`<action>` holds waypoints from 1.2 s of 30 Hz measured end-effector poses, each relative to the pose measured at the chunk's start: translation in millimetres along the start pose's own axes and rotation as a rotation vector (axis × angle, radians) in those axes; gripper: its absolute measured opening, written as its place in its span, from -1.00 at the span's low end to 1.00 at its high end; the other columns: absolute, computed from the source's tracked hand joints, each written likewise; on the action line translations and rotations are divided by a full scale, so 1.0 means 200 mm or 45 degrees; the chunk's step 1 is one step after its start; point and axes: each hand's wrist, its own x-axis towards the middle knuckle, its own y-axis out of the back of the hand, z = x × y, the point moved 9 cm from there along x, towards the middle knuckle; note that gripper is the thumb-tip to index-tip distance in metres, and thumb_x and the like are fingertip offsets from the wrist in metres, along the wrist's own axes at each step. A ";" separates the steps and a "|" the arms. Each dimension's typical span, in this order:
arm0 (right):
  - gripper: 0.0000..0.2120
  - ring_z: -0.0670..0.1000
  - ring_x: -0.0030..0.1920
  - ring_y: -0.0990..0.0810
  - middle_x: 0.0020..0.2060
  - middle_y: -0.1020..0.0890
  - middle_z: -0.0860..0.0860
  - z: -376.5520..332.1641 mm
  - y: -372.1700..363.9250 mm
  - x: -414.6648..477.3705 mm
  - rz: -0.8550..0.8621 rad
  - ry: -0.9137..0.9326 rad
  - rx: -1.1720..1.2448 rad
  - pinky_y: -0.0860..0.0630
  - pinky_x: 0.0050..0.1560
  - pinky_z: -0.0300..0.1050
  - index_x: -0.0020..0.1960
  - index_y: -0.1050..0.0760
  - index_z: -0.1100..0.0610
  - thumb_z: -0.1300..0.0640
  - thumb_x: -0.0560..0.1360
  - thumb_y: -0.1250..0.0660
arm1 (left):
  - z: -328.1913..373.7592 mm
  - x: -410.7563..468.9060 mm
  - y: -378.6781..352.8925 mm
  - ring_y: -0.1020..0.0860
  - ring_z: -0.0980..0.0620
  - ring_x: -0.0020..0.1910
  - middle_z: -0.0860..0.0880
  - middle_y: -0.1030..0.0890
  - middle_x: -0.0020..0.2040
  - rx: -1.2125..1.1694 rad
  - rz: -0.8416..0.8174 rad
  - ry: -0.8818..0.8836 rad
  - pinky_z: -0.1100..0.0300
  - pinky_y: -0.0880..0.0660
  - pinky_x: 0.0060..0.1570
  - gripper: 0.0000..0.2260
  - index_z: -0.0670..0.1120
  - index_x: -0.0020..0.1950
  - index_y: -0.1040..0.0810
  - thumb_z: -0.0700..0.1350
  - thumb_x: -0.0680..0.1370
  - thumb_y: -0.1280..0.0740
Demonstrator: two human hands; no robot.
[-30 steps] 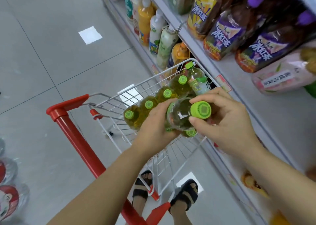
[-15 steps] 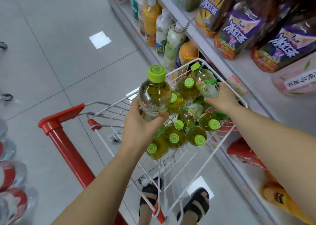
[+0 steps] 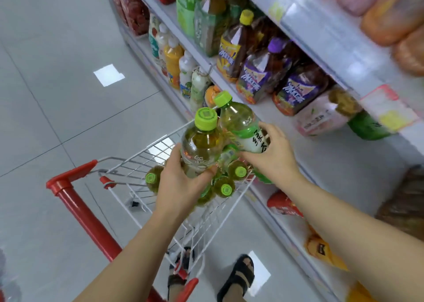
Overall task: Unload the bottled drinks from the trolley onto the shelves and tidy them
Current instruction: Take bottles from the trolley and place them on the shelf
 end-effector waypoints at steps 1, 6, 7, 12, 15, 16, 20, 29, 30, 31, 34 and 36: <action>-0.37 -0.11 0.03 -0.41 -0.01 -0.48 -0.09 -0.06 0.10 -0.08 0.021 -0.001 0.048 -0.29 -0.02 -0.30 0.18 -0.47 0.03 0.05 0.16 -0.60 | 0.10 -0.06 -0.02 -0.56 0.29 0.00 0.20 -0.61 0.03 -0.017 -0.032 -0.036 0.23 -0.52 0.06 -0.52 0.14 0.19 -0.43 -0.05 0.35 -0.52; -0.37 -0.15 0.07 -0.49 -0.02 -0.51 -0.16 -0.26 0.67 -0.48 0.278 -0.029 0.264 -0.33 0.06 -0.48 0.19 -0.47 -0.04 -0.10 0.17 -0.56 | 0.61 -0.32 -0.15 -0.51 0.47 -0.03 0.44 -0.56 -0.03 -0.098 -0.239 -0.226 0.61 -0.36 -0.14 -0.51 0.26 0.14 -0.41 -0.10 0.35 -0.53; -0.37 -0.24 0.05 -0.47 -0.02 -0.51 -0.17 -0.28 0.78 -0.55 0.328 -0.041 0.284 -0.31 0.03 -0.52 0.19 -0.47 -0.04 -0.18 0.17 -0.49 | 0.69 -0.37 -0.20 -0.49 0.52 -0.07 0.48 -0.55 -0.08 -0.106 -0.297 -0.258 0.63 -0.34 -0.18 -0.52 0.26 0.12 -0.39 -0.10 0.36 -0.53; -0.65 -0.19 -0.01 -0.44 -0.09 -0.45 -0.22 -0.30 1.29 -0.86 0.598 -0.128 0.303 -0.32 -0.03 -0.25 0.01 -0.42 -0.16 -0.11 0.30 -0.47 | 1.13 -0.57 -0.51 -0.47 0.52 -0.07 0.29 -0.55 -0.01 -0.066 -0.570 -0.476 0.62 -0.34 -0.18 -0.55 0.26 0.10 -0.39 -0.08 0.37 -0.52; -0.70 -0.26 -0.05 -0.45 -0.11 -0.48 -0.24 -0.26 1.58 -1.03 0.806 -0.151 0.338 -0.36 -0.07 -0.36 -0.09 -0.40 -0.25 -0.09 0.31 -0.49 | 1.33 -0.73 -0.77 -0.54 0.40 -0.04 0.19 -0.60 0.03 -0.105 -0.793 -0.562 0.47 -0.44 -0.06 -0.53 0.11 0.19 -0.42 -0.16 0.38 -0.52; -0.66 -0.33 -0.07 -0.48 -0.09 -0.51 -0.22 -0.22 1.67 -1.09 0.882 -0.159 0.392 -0.36 -0.11 -0.48 -0.08 -0.40 -0.22 0.02 0.32 -0.52 | 1.39 -0.79 -0.86 -0.56 0.36 -0.04 0.16 -0.61 0.02 -0.113 -0.865 -0.580 0.43 -0.47 -0.06 -0.54 0.09 0.18 -0.43 -0.18 0.37 -0.52; -0.71 -0.27 -0.11 -0.59 -0.05 -0.64 0.01 0.00 1.88 -1.26 1.117 -0.154 0.583 -0.44 -0.17 -0.48 0.06 -0.50 0.14 0.27 0.37 -0.46 | 1.52 -0.92 -1.15 -0.56 0.19 0.12 0.05 -0.59 0.16 -0.066 -0.929 -0.721 0.25 -0.50 0.10 -0.42 0.21 0.22 -0.43 -0.03 0.26 -0.55; -0.66 -0.06 0.06 -0.60 0.00 -0.65 -0.01 0.42 1.92 -1.21 1.252 -0.280 0.664 -0.53 0.13 0.00 0.11 -0.51 0.07 0.27 0.38 -0.45 | 1.50 -0.86 -1.58 -0.47 0.03 0.28 -0.03 -0.50 0.28 -0.043 -0.863 -0.735 -0.06 -0.40 0.29 -0.36 0.03 0.35 -0.36 0.03 0.30 -0.46; -0.67 -0.08 0.04 -0.60 -0.01 -0.65 -0.02 0.44 1.92 -1.19 1.266 -0.285 0.640 -0.53 0.12 -0.02 0.09 -0.51 0.06 0.24 0.37 -0.46 | 1.51 -0.85 -1.62 -0.48 0.05 0.27 -0.01 -0.52 0.27 -0.049 -0.880 -0.725 -0.03 -0.40 0.29 -0.37 -0.02 0.37 -0.36 -0.05 0.33 -0.47; -0.67 -0.08 0.04 -0.60 -0.01 -0.64 -0.03 0.44 1.93 -1.18 1.275 -0.289 0.606 -0.53 0.11 -0.03 0.09 -0.51 0.04 0.18 0.35 -0.47 | 1.52 -0.83 -1.66 -0.49 0.07 0.25 0.01 -0.53 0.26 -0.025 -0.889 -0.721 0.01 -0.41 0.28 -0.40 -0.04 0.36 -0.36 -0.12 0.36 -0.48; -0.65 -0.01 0.04 -0.57 0.00 -0.61 0.00 0.48 1.94 -1.12 1.265 -0.345 0.460 -0.49 0.06 -0.07 0.09 -0.47 0.02 0.06 0.36 -0.48 | 1.53 -0.77 -1.76 -0.52 0.08 0.19 0.04 -0.56 0.21 0.064 -0.931 -0.679 0.05 -0.44 0.24 -0.47 0.01 0.30 -0.37 -0.12 0.39 -0.49; -0.59 0.06 0.04 -0.53 0.01 -0.57 0.08 0.53 1.95 -1.08 1.205 -0.460 0.282 -0.45 0.01 -0.10 0.15 -0.43 0.13 0.05 0.38 -0.46 | 1.52 -0.74 -1.81 -0.51 0.10 0.16 0.06 -0.54 0.21 0.116 -0.922 -0.645 0.25 -0.45 0.18 -0.43 -0.04 0.36 -0.33 -0.09 0.41 -0.48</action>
